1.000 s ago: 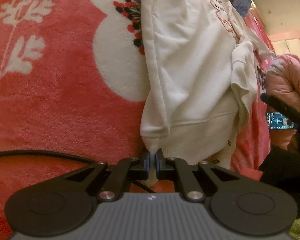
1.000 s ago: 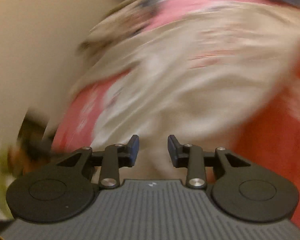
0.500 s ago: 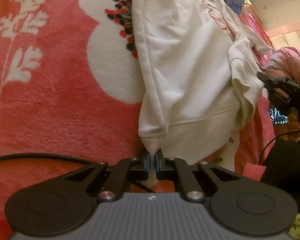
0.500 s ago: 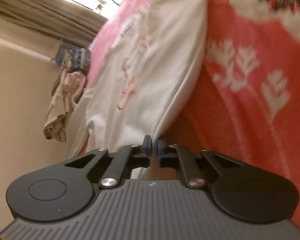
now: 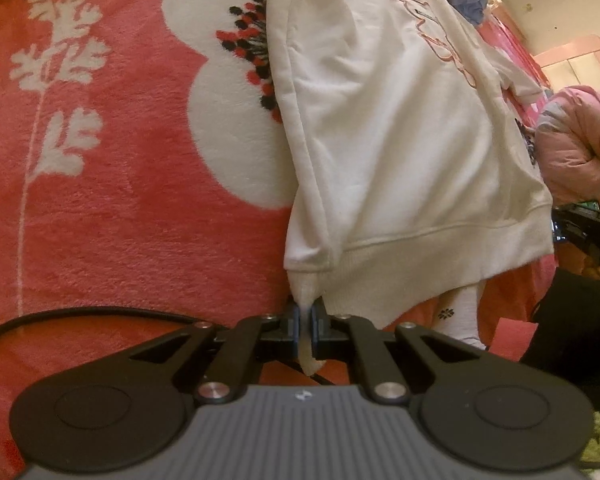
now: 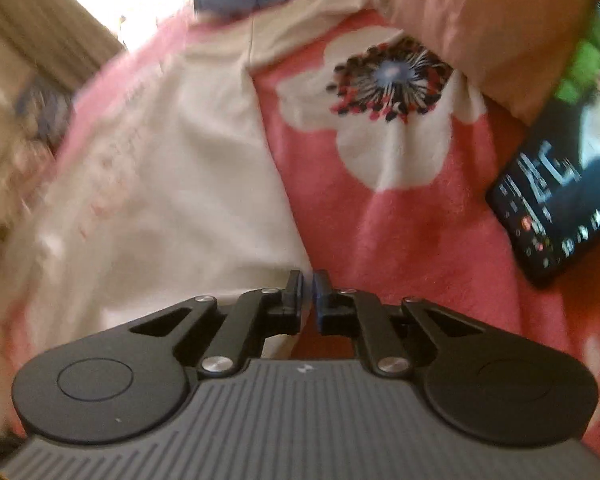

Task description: Fold clothes

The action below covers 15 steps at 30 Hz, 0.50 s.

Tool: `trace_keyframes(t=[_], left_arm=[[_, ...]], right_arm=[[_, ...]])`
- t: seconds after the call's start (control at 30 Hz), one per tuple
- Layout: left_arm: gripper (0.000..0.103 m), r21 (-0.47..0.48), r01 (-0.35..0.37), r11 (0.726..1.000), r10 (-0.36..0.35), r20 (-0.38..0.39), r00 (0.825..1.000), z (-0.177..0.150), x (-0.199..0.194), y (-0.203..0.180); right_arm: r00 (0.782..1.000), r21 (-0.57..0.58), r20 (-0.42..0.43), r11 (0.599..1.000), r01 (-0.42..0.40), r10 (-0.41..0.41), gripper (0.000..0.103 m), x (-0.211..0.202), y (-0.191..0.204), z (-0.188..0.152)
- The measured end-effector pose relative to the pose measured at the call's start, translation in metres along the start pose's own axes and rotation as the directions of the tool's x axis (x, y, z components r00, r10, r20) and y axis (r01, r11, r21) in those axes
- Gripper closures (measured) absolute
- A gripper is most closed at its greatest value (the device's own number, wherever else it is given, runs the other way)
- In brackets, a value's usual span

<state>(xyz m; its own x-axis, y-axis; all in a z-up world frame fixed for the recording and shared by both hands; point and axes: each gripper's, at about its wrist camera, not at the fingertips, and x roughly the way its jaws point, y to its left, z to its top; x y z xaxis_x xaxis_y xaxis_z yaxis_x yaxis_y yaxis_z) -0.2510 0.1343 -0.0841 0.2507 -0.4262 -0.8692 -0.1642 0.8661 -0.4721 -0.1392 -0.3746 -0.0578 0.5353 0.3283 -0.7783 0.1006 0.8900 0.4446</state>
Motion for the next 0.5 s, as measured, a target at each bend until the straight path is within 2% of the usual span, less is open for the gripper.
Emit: trace_keyframes(t=[0.07, 0.17, 0.23, 0.3, 0.33, 0.37, 0.43, 0.5], left_arm=[[0.097, -0.006, 0.0, 1.0, 0.0, -0.005, 1.0, 0.002, 0.002, 0.0], [0.097, -0.019, 0.001, 1.0, -0.001, -0.014, 1.0, 0.006, 0.007, 0.0], [0.097, -0.023, 0.001, 1.0, -0.001, -0.018, 1.0, 0.007, 0.008, 0.001], [0.097, -0.024, -0.001, 1.0, 0.0, -0.019, 1.0, 0.006, 0.01, -0.003], [0.097, -0.025, -0.001, 1.0, 0.001, -0.019, 1.0, 0.006, 0.01, -0.002], [0.097, -0.026, -0.002, 1.0, 0.002, -0.02, 1.0, 0.007, 0.011, -0.002], [0.097, -0.029, -0.004, 1.0, 0.004, -0.022, 1.0, 0.007, 0.014, -0.002], [0.097, -0.028, -0.006, 1.0, 0.005, -0.024, 1.0, 0.0, 0.008, 0.004]], right_arm=[[0.998, 0.087, 0.018, 0.995, -0.054, 0.053, 0.094, -0.008, -0.012, -0.003], [0.989, 0.217, -0.029, 0.967, -0.132, 0.142, 0.088, -0.013, -0.032, -0.012], [0.988, 0.175, -0.04, 0.975, -0.14, 0.149, 0.085, -0.021, -0.026, -0.022], [0.994, -0.009, -0.033, 0.994, -0.109, 0.109, 0.08, -0.032, -0.004, -0.035], [0.996, -0.144, -0.03, 0.985, -0.091, 0.088, 0.076, -0.037, 0.012, -0.044], [0.997, -0.28, -0.03, 0.957, -0.08, 0.075, 0.072, -0.039, 0.027, -0.054], [0.999, -0.526, -0.032, 0.849, -0.054, 0.044, 0.068, -0.041, 0.056, -0.076], [0.999, -0.685, -0.039, 0.728, -0.023, -0.005, 0.068, -0.034, 0.076, -0.094]])
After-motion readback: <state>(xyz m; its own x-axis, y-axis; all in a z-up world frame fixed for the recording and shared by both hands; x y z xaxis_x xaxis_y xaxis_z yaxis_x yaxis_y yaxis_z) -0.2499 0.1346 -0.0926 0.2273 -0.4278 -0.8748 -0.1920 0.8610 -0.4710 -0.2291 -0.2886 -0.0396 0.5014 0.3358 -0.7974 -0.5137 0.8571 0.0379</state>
